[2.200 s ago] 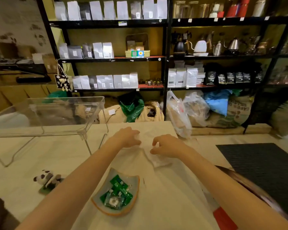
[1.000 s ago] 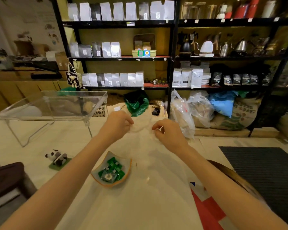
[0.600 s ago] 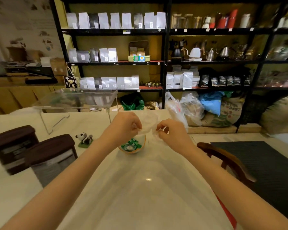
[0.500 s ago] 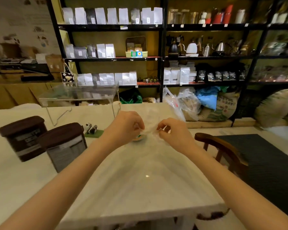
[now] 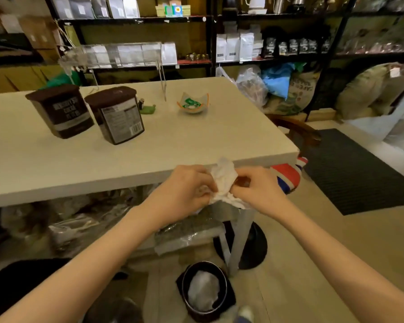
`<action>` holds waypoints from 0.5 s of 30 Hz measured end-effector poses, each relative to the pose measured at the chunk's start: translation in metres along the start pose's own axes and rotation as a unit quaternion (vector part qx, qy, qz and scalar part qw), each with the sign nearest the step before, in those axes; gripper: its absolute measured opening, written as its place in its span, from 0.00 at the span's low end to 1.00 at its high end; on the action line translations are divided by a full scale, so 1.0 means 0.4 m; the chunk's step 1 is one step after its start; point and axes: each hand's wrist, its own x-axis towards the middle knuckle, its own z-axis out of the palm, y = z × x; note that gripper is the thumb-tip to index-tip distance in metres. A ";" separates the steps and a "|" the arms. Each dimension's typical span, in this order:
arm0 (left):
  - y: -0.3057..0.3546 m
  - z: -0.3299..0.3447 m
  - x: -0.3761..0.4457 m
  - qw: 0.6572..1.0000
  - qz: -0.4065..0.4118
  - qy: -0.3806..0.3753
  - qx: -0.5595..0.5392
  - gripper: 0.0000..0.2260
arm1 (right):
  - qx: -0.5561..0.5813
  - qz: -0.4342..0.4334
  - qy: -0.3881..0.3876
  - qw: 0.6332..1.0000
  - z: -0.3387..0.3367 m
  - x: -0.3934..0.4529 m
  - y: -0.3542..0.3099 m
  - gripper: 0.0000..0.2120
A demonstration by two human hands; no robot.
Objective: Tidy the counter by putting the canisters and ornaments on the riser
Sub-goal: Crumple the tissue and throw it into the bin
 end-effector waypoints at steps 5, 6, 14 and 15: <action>-0.047 0.158 -0.073 0.996 -0.055 -0.063 -0.033 0.09 | -0.025 0.048 -0.046 0.997 0.117 -0.088 0.094 0.06; -0.063 0.191 -0.082 0.994 -0.071 -0.074 -0.039 0.09 | -0.029 0.056 -0.046 0.997 0.145 -0.100 0.116 0.11; -0.223 0.540 -0.164 0.967 -0.194 -0.148 -0.073 0.11 | -0.015 0.182 -0.069 0.981 0.385 -0.176 0.369 0.06; -0.248 0.594 -0.177 0.961 -0.212 -0.162 -0.076 0.12 | -0.018 0.198 -0.071 0.977 0.418 -0.189 0.409 0.07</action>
